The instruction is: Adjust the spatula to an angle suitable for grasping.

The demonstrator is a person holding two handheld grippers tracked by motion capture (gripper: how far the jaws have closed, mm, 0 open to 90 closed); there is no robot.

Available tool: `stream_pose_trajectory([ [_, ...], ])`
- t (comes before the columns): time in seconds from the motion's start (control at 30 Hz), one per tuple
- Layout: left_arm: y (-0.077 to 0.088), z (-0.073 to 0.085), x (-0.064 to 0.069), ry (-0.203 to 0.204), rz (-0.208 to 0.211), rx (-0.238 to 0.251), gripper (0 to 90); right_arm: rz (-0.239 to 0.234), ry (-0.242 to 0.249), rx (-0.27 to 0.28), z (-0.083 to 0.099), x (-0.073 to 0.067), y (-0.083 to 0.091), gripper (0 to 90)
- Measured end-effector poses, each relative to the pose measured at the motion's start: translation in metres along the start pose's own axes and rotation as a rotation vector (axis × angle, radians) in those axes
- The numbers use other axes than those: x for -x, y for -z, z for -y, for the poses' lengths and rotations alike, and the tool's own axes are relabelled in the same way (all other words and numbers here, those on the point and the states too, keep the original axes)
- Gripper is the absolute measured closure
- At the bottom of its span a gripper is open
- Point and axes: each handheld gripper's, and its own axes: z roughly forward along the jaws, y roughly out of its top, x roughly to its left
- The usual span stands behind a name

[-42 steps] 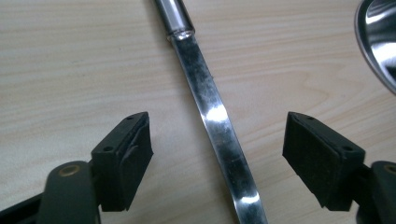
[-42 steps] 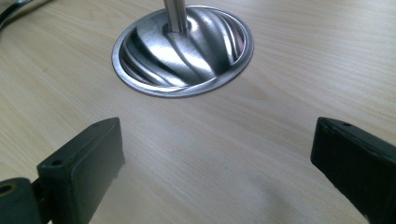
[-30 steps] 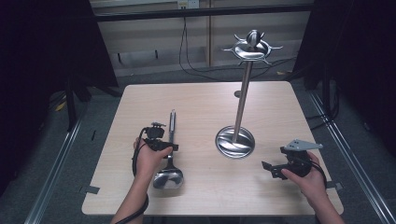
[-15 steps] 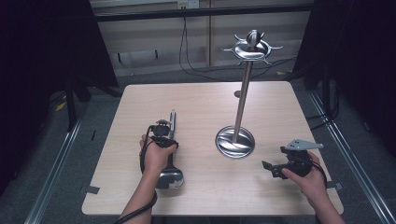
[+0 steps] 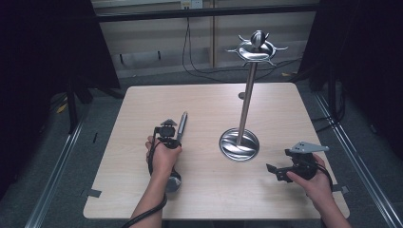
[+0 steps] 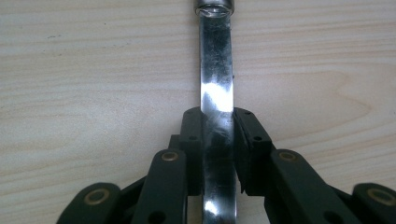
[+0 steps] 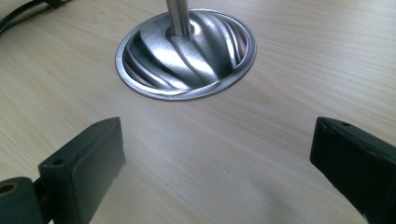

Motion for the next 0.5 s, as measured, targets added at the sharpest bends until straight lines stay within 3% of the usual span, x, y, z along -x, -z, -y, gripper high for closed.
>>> stream_pose_trajectory([
  [0.2, 0.004, 0.001, -0.004, -0.024, 0.066, -0.002, 75.5, 0.002, -0.006, 0.008, 0.000, 0.001, 0.001, 2.6],
  [0.27, 0.010, 0.003, -0.008, -0.036, 0.115, 0.040, 75.5, 0.000, -0.003, 0.008, 0.000, 0.001, 0.000, 2.7],
  [0.37, 0.017, 0.004, -0.010, -0.076, 0.137, 0.073, 75.5, -0.005, -0.002, 0.007, 0.000, 0.001, 0.000, 2.7],
  [0.43, 0.029, 0.004, -0.012, -0.070, 0.168, 0.135, 75.5, -0.003, -0.007, 0.007, 0.000, 0.000, -0.001, 2.7],
  [0.47, 0.029, 0.004, -0.012, -0.070, 0.168, 0.135, 75.6, -0.003, -0.007, 0.007, 0.000, 0.000, -0.001, 2.7],
  [0.5, 0.038, 0.005, -0.014, -0.068, 0.187, 0.183, 75.6, -0.005, -0.006, 0.008, 0.000, -0.001, -0.001, 2.7],
])
